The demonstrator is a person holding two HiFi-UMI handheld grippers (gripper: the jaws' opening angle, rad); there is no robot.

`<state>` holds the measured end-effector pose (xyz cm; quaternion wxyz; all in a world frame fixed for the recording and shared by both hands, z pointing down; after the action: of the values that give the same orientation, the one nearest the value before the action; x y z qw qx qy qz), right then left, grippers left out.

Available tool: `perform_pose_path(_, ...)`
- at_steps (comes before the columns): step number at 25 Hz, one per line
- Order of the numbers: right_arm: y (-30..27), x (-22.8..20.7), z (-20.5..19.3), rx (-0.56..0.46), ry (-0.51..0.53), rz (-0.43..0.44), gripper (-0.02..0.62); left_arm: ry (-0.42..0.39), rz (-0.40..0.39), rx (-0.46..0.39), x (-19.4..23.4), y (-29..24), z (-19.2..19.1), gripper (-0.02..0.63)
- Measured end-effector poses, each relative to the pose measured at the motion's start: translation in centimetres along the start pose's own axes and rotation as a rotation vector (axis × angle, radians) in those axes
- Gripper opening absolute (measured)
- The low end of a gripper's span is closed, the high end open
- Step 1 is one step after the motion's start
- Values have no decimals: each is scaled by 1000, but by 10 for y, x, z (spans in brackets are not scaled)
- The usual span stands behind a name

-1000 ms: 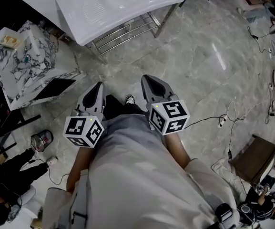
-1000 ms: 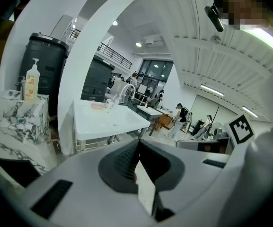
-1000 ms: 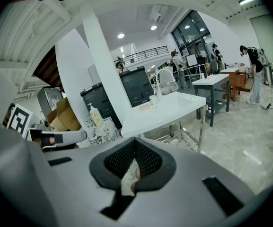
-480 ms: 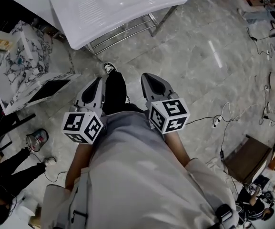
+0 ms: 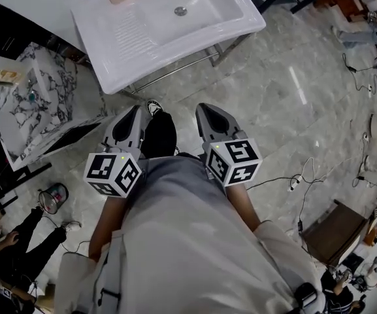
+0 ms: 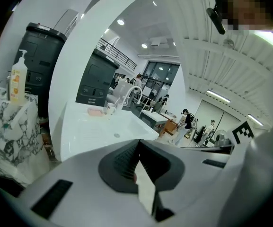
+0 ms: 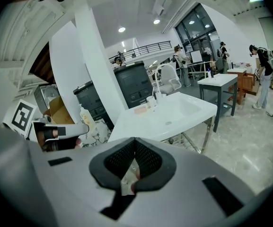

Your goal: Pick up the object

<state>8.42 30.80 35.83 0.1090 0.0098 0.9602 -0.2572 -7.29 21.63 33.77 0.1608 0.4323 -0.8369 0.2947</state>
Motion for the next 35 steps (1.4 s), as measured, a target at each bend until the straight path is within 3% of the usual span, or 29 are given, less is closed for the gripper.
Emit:
perform_pose_path(9,-67,-10,48,-13,8,22,9,-11,26,-15,40,-41,56,3)
perform_pose_path(21,-144,3,112,13,100,55,9,40,22,-78,95,-72,118,3)
perform_pose_path(35,-212,26,170,41,363,104,11,134,40,-168,149,-74,147,3)
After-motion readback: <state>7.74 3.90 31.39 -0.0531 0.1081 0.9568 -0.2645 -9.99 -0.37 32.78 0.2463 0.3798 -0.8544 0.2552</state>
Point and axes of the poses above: the fingertips, and each gripper's own axes: y backward along the fingers, x to its left, z out of its top, the point moved 4 cm from there along y, backward along the fingers, and after that the axes turned 9 degrees about y, right-handed, at the moved point
